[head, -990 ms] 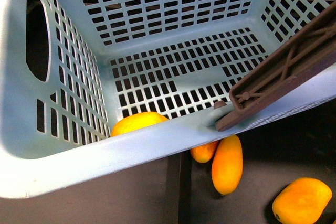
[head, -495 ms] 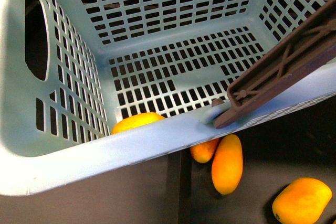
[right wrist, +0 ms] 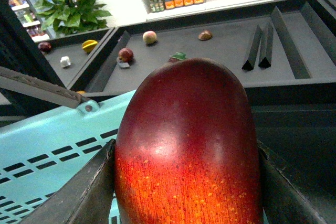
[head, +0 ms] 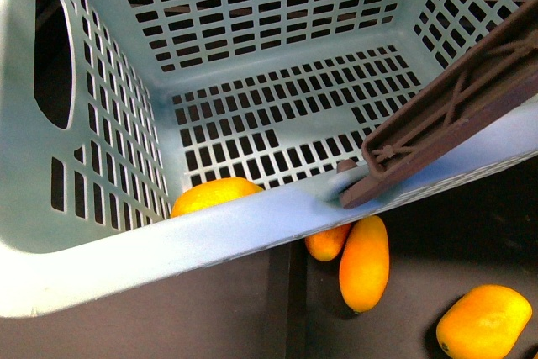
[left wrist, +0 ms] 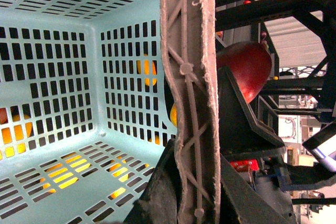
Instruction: Pick lemon and mango into basket
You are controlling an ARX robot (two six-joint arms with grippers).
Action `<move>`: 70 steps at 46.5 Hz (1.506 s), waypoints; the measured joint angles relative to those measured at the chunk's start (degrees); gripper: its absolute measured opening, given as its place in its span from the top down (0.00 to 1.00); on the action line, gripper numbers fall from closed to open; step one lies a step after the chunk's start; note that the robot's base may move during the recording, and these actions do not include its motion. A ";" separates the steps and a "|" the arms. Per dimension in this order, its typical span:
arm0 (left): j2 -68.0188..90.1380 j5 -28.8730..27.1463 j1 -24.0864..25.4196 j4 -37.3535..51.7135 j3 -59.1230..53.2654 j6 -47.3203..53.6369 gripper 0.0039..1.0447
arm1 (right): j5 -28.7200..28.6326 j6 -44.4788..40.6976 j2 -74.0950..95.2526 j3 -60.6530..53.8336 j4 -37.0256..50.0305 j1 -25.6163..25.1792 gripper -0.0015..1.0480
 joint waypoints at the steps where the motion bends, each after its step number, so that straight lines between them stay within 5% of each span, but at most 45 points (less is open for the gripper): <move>1: 0.00 0.02 0.00 0.00 0.00 0.02 0.94 | 0.26 0.11 0.48 0.22 0.02 0.20 0.38; 5: 0.00 0.00 0.00 0.00 0.00 0.00 0.94 | 0.22 0.46 2.05 0.90 -0.02 1.16 0.37; 13: 0.00 0.09 0.00 0.00 0.00 0.00 0.94 | 0.28 0.63 1.40 0.92 -1.05 2.38 0.07; 31: 0.26 -0.50 0.04 -0.04 -0.13 0.15 0.94 | 6.54 -0.87 -22.77 -7.04 -17.46 -0.28 0.09; 39: 0.26 0.33 0.02 -0.04 -0.13 0.04 0.94 | 8.55 -8.15 -36.11 -15.45 -17.62 -0.17 0.29; 59: 0.26 -0.15 0.04 -0.04 -0.13 0.07 0.94 | 0.70 -11.76 -50.64 -30.08 -16.87 -7.78 0.98; 70: 0.26 0.15 0.02 -0.04 -0.13 0.00 0.94 | -5.51 -12.02 -54.73 -33.48 -17.20 -14.62 0.98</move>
